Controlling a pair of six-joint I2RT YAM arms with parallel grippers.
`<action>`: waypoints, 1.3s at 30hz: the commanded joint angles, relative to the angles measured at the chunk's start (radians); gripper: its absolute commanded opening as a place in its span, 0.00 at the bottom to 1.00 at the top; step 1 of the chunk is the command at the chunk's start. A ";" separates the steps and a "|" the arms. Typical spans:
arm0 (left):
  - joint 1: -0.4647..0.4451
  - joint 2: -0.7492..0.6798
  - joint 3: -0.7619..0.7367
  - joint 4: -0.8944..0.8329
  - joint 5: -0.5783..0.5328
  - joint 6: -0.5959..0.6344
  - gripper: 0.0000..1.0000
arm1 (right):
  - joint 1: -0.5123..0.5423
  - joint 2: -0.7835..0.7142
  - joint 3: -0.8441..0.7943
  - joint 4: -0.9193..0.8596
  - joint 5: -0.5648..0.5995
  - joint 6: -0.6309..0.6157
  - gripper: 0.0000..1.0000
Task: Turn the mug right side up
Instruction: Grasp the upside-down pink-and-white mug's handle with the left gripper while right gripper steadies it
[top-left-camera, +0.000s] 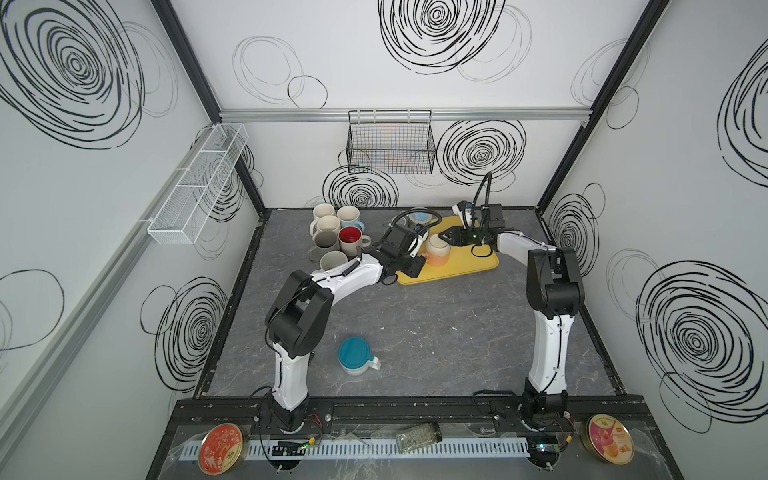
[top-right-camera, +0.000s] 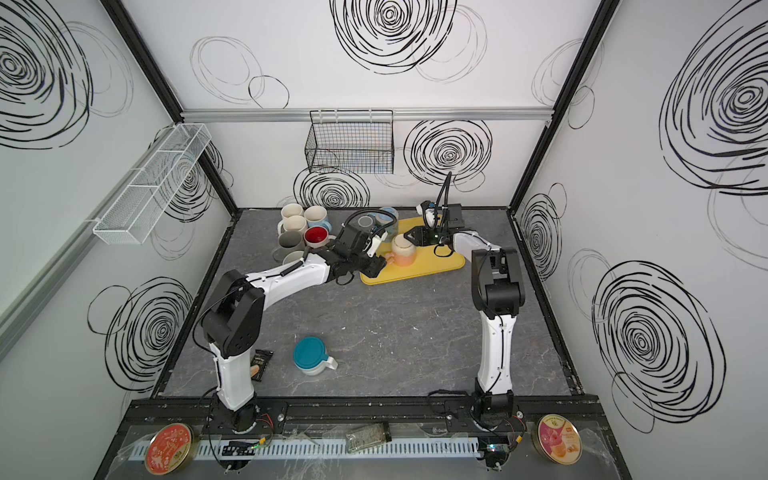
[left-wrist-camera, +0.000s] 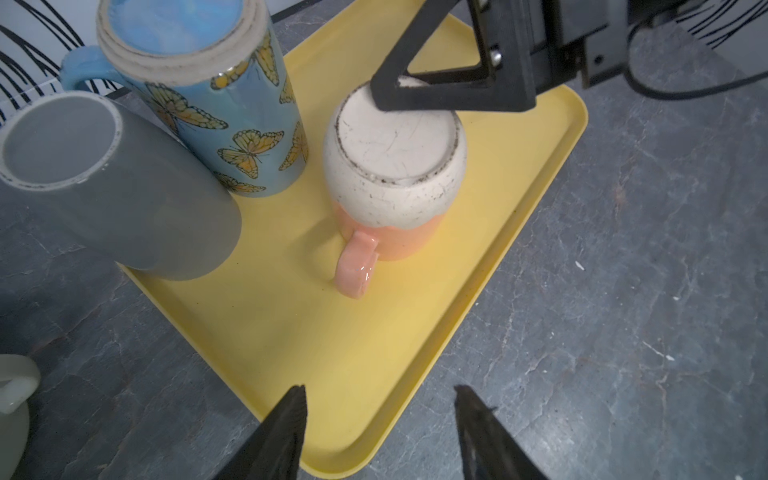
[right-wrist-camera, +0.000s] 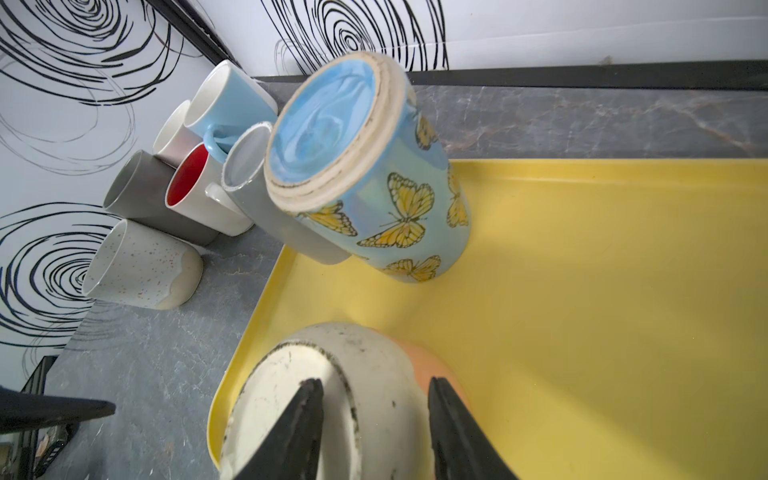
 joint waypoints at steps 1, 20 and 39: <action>0.009 0.014 0.024 0.008 0.025 0.125 0.62 | 0.003 -0.058 -0.013 -0.073 0.001 -0.016 0.48; 0.028 0.284 0.322 -0.144 0.067 0.196 0.57 | -0.021 -0.244 -0.166 -0.038 0.032 0.096 0.55; 0.011 0.404 0.473 -0.222 -0.012 0.201 0.23 | -0.010 -0.264 -0.171 -0.050 0.060 0.154 0.55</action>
